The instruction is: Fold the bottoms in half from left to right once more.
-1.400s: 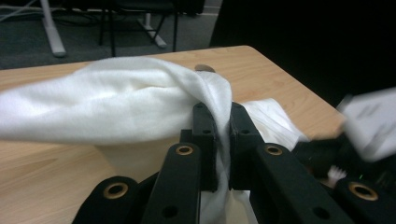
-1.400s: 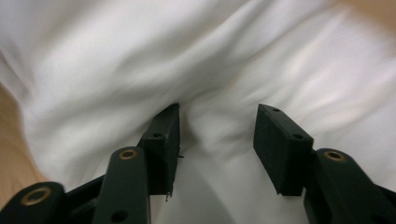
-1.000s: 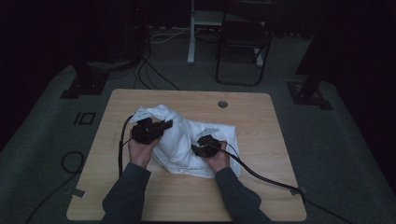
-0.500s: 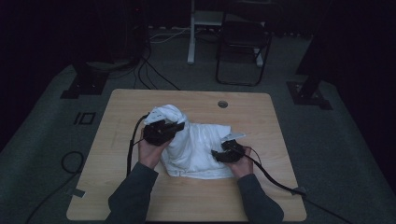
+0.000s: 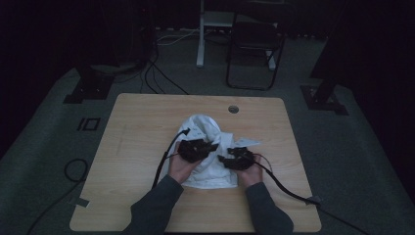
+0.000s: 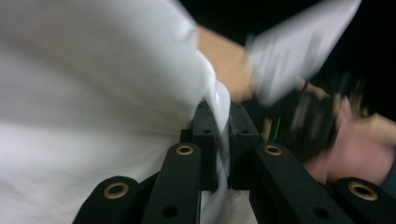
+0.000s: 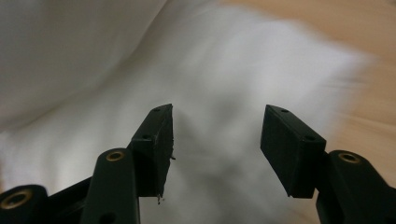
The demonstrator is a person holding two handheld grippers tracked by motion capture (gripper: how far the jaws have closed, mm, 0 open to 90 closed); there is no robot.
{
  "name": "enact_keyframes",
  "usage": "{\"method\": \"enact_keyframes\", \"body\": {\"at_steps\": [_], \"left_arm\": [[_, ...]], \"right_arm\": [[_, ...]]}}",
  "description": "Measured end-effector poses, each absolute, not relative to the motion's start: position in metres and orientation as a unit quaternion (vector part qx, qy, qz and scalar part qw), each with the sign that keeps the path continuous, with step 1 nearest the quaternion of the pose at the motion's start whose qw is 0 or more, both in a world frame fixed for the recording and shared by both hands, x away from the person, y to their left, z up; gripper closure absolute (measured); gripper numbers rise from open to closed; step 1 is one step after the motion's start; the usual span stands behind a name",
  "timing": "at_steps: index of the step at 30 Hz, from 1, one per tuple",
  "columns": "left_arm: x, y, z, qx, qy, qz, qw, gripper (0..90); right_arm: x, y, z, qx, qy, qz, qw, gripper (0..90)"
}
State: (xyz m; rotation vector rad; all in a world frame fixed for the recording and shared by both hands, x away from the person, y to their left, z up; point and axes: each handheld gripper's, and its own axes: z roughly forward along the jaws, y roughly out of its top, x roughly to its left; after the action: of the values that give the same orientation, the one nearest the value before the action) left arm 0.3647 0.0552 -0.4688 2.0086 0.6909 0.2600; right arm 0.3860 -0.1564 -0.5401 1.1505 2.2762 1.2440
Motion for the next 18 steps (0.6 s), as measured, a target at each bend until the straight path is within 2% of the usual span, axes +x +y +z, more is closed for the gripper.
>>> {"method": "enact_keyframes", "body": {"at_steps": [5,8,12,14,15,16,17,18], "left_arm": [[0.363,0.034,-0.512,0.847,0.281,0.069,0.445,84.7],[0.365,0.028,-0.533,0.854,0.286,0.052,0.432,84.7],[0.365,0.027,-0.534,0.851,0.288,0.050,0.436,84.6],[0.366,0.029,-0.533,0.851,0.290,0.047,0.436,84.5],[0.366,0.029,-0.532,0.850,0.292,0.045,0.436,84.3],[0.366,0.030,-0.531,0.851,0.292,0.045,0.434,83.9],[0.366,0.030,-0.529,0.851,0.294,0.045,0.433,82.4],[0.364,0.031,-0.525,0.850,0.295,0.044,0.434,77.7]], "right_arm": [[0.384,-0.202,-0.525,0.425,0.760,0.467,0.153,38.0],[0.376,-0.205,-0.518,0.399,0.759,0.492,0.149,34.1],[0.376,-0.195,-0.513,0.371,0.764,0.509,0.139,31.6],[0.382,-0.186,-0.513,0.362,0.767,0.514,0.127,36.4],[0.386,-0.181,-0.514,0.362,0.769,0.513,0.121,42.1],[0.390,-0.176,-0.515,0.361,0.771,0.510,0.121,53.9],[0.394,-0.172,-0.517,0.360,0.776,0.503,0.126,69.6],[0.399,-0.169,-0.518,0.365,0.779,0.494,0.127,77.5]]}}
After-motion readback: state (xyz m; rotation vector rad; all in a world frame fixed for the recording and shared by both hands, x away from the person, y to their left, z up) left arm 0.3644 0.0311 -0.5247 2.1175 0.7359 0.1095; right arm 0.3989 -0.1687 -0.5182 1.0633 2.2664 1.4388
